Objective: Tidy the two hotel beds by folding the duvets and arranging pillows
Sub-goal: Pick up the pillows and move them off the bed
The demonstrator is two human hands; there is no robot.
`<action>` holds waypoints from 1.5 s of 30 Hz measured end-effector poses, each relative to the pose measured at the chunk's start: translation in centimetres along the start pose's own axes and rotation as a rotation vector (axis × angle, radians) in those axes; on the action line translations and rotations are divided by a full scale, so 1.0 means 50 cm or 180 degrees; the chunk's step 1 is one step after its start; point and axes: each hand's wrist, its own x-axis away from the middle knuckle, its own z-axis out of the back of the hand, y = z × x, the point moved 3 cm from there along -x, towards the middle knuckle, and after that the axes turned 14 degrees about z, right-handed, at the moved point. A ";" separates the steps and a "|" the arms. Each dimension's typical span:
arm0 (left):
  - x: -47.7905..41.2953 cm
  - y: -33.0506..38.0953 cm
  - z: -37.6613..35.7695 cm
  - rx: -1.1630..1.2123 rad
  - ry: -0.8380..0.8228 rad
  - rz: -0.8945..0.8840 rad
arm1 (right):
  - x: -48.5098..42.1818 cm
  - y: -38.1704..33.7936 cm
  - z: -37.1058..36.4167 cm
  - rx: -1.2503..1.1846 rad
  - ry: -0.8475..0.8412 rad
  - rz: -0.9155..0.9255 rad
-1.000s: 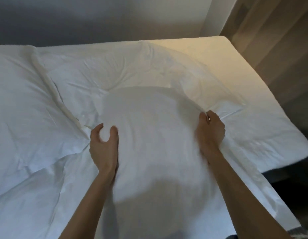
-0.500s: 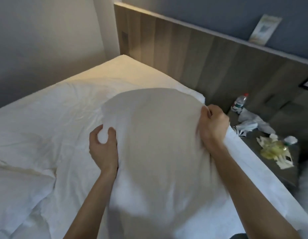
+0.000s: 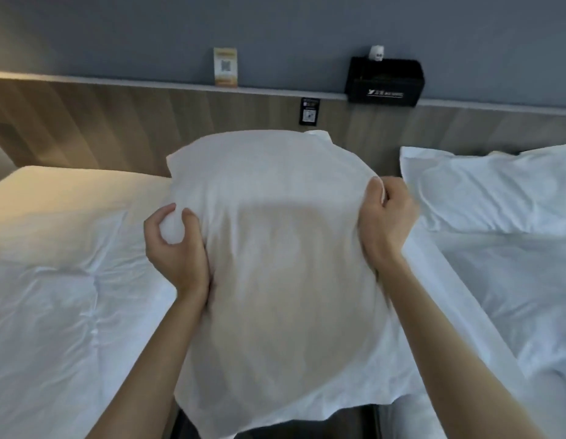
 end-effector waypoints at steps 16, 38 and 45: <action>0.589 0.050 -0.564 0.0366 -0.1958 0.0050 | -0.133 0.337 0.691 0.1403 0.1887 -0.0096; 0.894 -0.214 -1.023 -0.2738 -0.5247 -0.2732 | -0.224 0.725 0.716 0.2674 -0.0774 -0.1267; 0.740 -0.157 -0.868 -0.2562 -0.4568 -0.2710 | -0.204 0.647 0.576 0.2481 -0.1643 -0.0514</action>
